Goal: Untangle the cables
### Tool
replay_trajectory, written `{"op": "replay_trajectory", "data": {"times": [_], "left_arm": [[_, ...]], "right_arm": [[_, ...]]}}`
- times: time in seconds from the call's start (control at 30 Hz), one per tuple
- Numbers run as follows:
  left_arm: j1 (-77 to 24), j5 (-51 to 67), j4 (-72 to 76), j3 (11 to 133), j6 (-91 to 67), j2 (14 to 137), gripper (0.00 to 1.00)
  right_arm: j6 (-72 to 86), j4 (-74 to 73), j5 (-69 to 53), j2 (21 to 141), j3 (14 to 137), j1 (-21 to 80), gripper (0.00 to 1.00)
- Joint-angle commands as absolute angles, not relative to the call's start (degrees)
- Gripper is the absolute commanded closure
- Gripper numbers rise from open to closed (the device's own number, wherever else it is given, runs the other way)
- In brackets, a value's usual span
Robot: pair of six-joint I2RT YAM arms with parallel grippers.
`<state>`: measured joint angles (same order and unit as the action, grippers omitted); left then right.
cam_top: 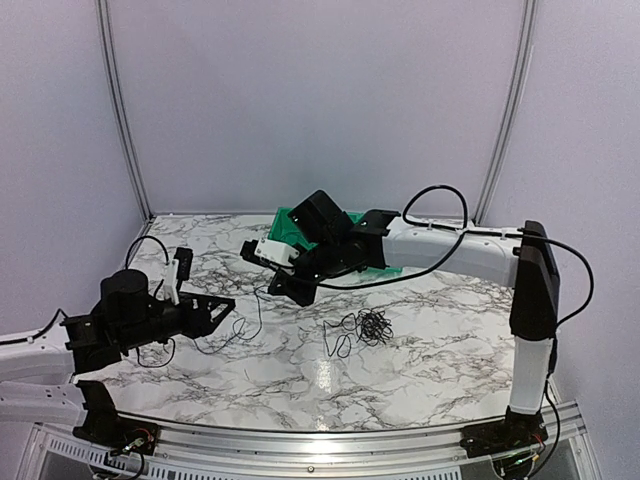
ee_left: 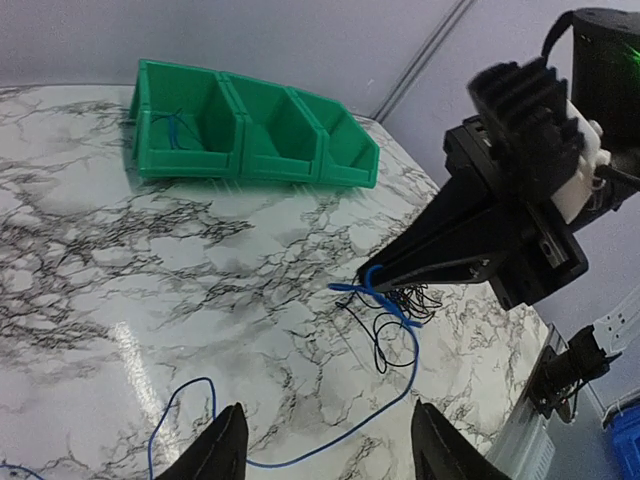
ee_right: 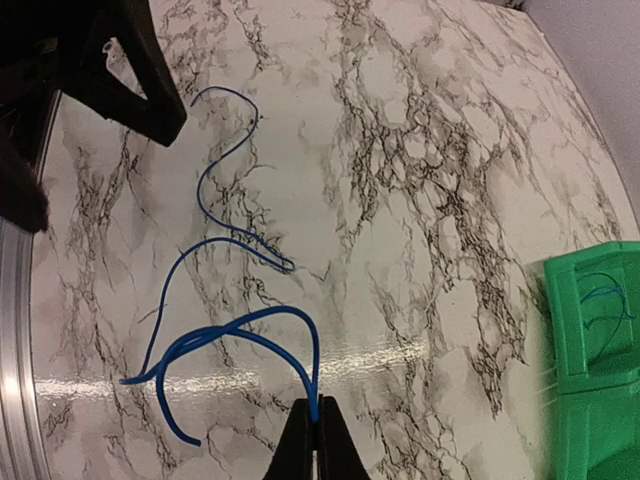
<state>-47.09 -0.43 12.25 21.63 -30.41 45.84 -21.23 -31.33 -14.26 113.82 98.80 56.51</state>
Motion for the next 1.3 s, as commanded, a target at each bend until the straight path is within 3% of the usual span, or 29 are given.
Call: {"op": "replay_trajectory", "data": {"times": [0.0, 0.23, 0.47, 0.6, 0.77, 1.07, 1.27], "left_arm": [[-48.96, 5.41, 23.14, 26.08, -26.07, 54.98, 0.42], [-49.51, 10.33, 28.03, 33.92, -23.95, 69.6, 0.42], [-49.31, 12.39, 28.15, 38.03, -25.26, 77.92, 0.55], [-49.42, 15.68, 28.62, 38.13, -25.29, 78.87, 0.52], [-49.4, 11.72, 28.91, 35.86, -24.39, 77.49, 0.5], [-49.43, 4.86, 29.58, 37.05, -24.05, 80.4, 0.65], [-49.35, -0.43, 29.97, 38.69, -24.11, 82.33, 0.92]], "right_arm": [[-20.57, -30.52, -9.0, 113.41, 98.52, 55.49, 1.0], [-20.32, -31.02, -7.37, 113.38, 99.43, 55.2, 1.0], [-19.8, -30.47, -6.77, 111.67, 97.91, 54.18, 1.0], [-18.85, -30.07, -8.62, 110.77, 97.39, 52.51, 1.0], [-18.57, -29.95, -9.23, 109.89, 97.22, 51.66, 1.0], [-18.28, -29.82, -11.82, 108.34, 96.06, 51.67, 1.0], [-18.17, -29.81, -13.11, 106.9, 94.95, 51.47, 1.0]]}}
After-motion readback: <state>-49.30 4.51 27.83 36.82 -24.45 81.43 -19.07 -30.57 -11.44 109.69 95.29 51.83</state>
